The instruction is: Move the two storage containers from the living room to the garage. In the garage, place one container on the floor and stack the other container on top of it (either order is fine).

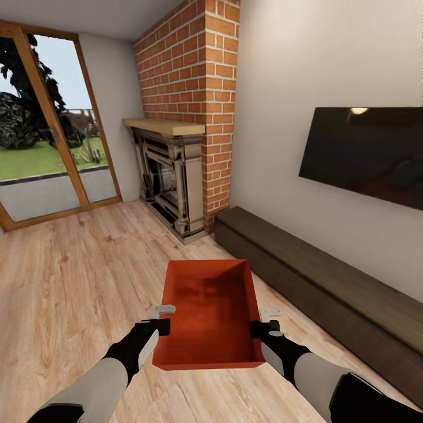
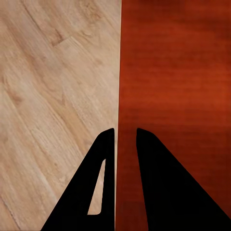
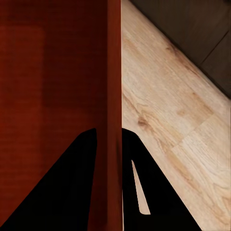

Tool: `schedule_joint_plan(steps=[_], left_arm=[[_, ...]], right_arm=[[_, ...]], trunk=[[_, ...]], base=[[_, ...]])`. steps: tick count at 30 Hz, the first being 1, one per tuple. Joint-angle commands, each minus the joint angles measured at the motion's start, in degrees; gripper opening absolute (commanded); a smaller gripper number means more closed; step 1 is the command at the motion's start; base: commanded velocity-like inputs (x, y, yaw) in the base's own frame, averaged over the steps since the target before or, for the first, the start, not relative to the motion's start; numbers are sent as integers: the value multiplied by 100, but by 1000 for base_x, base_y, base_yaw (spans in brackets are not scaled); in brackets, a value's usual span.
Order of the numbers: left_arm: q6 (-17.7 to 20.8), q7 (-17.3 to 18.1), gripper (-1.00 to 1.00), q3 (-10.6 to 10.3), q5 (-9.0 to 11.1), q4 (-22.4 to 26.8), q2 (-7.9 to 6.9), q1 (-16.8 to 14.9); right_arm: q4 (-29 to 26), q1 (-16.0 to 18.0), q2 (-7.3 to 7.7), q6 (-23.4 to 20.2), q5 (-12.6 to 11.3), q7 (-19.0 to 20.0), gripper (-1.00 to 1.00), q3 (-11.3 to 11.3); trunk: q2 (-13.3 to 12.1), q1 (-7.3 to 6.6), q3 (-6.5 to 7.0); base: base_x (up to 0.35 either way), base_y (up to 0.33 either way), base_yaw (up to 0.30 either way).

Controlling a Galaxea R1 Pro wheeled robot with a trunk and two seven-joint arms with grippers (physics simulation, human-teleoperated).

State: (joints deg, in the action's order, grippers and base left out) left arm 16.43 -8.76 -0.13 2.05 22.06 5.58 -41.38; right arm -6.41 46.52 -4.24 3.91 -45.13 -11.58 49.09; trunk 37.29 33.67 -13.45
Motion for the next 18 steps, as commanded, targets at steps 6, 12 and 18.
schedule_joint_plan(steps=[6,12,18], left_arm=[[53,-103,-100,39,-73,-9,-5,-2],[45,-95,-100,39,-73,-5,-5,-2],[44,-85,-100,39,-73,0,-5,-2]], right_arm=[[-1,6,107,113,39,-186,-100,136],[2,6,114,118,39,-186,-100,136],[4,6,116,117,39,-186,-100,136]], trunk=[[7,2,48],[7,2,104],[7,2,161]], base=[[0,0,0],[0,0,0],[0,0,0]])
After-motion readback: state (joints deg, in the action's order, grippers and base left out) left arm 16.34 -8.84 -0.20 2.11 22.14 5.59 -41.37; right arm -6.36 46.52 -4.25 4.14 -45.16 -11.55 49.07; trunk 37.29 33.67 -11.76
